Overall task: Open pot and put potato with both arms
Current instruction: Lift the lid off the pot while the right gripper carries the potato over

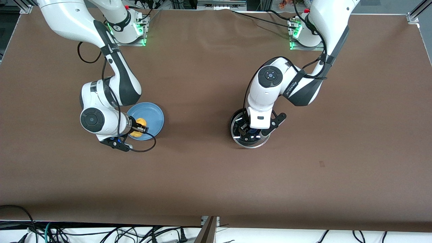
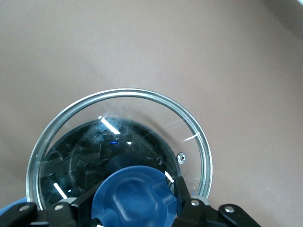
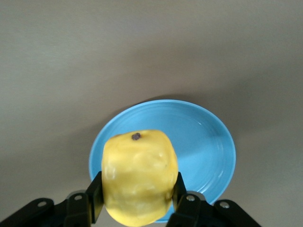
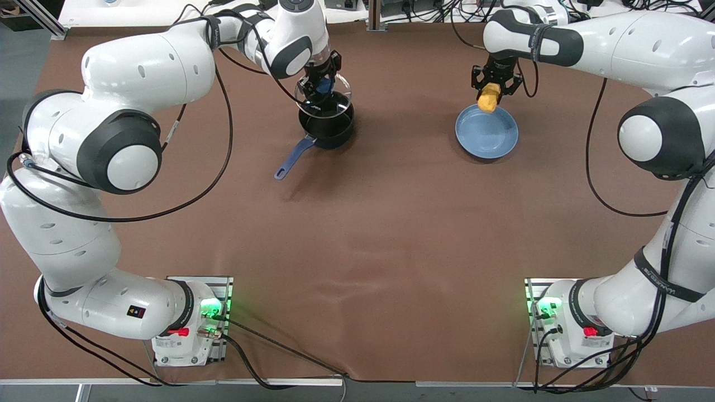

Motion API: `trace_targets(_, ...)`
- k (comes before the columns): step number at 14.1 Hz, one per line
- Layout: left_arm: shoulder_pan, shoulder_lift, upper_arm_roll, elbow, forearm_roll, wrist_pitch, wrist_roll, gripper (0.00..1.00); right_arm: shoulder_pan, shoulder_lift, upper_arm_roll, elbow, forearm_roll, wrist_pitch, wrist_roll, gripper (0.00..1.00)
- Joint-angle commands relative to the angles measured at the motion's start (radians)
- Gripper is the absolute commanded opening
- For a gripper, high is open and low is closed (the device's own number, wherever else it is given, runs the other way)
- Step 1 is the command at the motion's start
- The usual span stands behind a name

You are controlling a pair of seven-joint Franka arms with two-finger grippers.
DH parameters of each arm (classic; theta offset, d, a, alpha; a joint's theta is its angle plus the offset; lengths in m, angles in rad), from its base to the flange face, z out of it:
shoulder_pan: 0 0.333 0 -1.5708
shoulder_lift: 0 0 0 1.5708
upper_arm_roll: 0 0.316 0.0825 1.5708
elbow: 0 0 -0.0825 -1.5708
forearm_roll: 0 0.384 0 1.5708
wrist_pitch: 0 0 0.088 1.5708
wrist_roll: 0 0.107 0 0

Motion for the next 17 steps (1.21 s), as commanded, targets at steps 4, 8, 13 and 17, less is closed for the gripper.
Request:
trace_targets(4,0.098,-0.085,-0.006,-0.002,-0.053,-0.067,0.21,0.5,0.031,-0.014,0.126,0.097,0.011,-0.023,0.006,0.24)
trace_targets(8,0.218,-0.131,-0.006,0.013,-0.164,-0.145,0.502,0.5,0.147,0.011,0.137,0.16,0.012,0.007,0.143,0.24)
trace_targets(13,0.345,-0.136,-0.004,0.027,-0.17,-0.208,0.795,0.51,0.32,0.091,0.137,0.219,0.012,0.287,0.356,0.24)
trace_targets(17,0.431,-0.128,-0.004,0.008,-0.17,-0.208,0.982,0.52,0.38,0.15,0.152,0.222,0.055,0.498,0.422,0.24)
